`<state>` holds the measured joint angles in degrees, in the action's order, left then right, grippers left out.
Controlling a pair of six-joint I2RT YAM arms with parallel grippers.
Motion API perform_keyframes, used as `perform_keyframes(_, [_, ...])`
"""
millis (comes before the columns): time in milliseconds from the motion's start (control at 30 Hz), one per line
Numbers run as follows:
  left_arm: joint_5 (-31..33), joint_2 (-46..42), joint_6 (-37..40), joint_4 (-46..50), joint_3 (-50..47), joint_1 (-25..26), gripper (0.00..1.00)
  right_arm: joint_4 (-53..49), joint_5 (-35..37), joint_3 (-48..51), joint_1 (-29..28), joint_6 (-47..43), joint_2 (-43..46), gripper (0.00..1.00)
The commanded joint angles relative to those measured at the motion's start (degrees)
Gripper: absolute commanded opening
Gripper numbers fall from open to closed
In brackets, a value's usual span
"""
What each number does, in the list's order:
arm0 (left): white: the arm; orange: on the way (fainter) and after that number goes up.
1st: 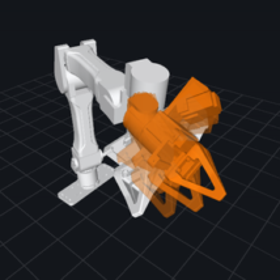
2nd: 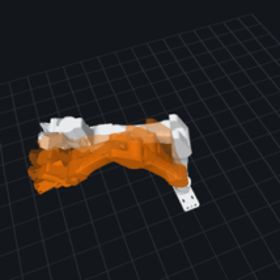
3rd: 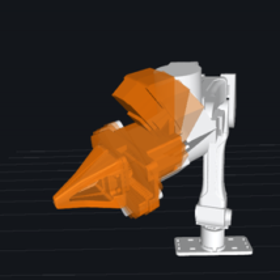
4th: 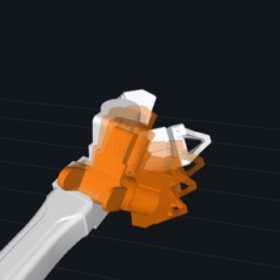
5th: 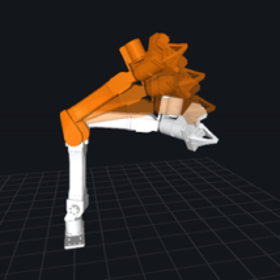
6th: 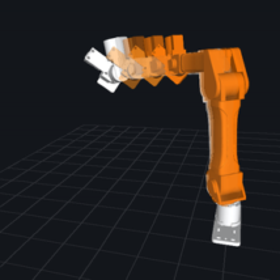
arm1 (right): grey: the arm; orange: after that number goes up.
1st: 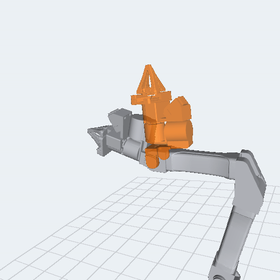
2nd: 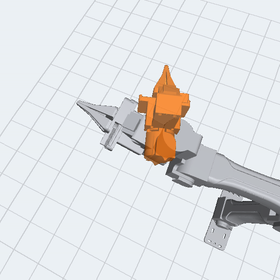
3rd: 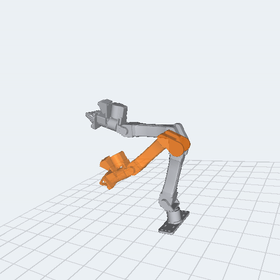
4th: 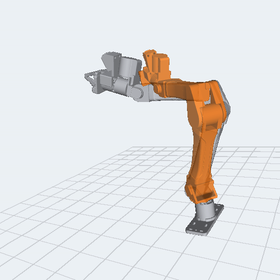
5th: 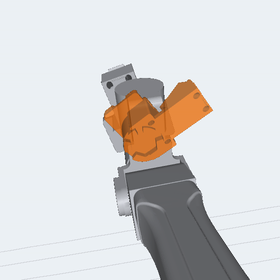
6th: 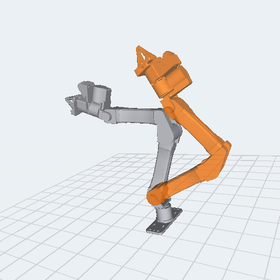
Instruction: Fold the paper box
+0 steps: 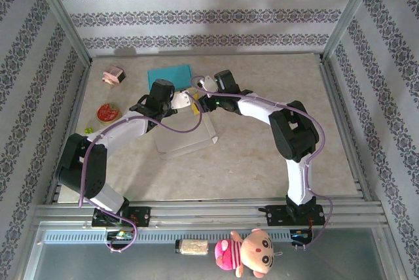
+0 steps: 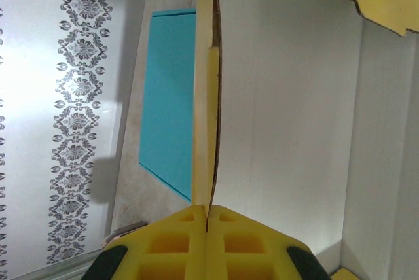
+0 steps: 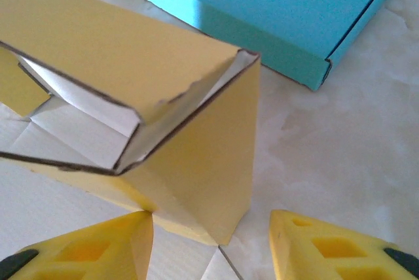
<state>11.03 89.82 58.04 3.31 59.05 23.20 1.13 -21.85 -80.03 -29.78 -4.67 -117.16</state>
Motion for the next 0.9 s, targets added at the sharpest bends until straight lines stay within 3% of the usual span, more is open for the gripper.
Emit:
perform_keyframes(0, [-3.58, -1.46, -0.9, -0.67, -1.08, 1.8, 0.0, 7.22, -5.96, 0.58, -0.73, 1.25, -0.88, 0.52])
perform_keyframes(100, [-3.3, -1.67, -0.85, -1.13, -1.52, 1.76, 0.0, 9.43, -10.97, 1.51, -0.95, 1.29, -0.86, 0.56])
perform_keyframes(267, [-3.37, -1.93, -0.98, -1.64, -1.73, 1.84, 0.0, 9.63, -10.3, 0.64, -0.9, 2.38, -1.7, 0.57])
perform_keyframes(500, [-3.62, -2.36, -1.28, -1.87, -1.77, 1.76, 0.0, 9.16, -6.0, -0.87, -1.02, 5.03, -2.71, 0.39])
perform_keyframes(733, [-4.96, -3.47, -2.27, -2.04, -2.47, 1.78, 0.0, 8.79, 3.67, -1.96, -2.28, 9.68, -3.4, 0.35])
perform_keyframes(800, [-5.36, -3.76, -2.59, -1.92, -2.71, 1.86, 0.04, 8.58, 6.46, -2.31, -2.55, 11.21, -3.68, 0.3])
perform_keyframes(867, [-6.29, -4.27, -3.12, -2.37, -3.1, 1.95, 0.13, 8.59, 8.76, -2.54, -2.89, 12.3, -3.81, 0.23])
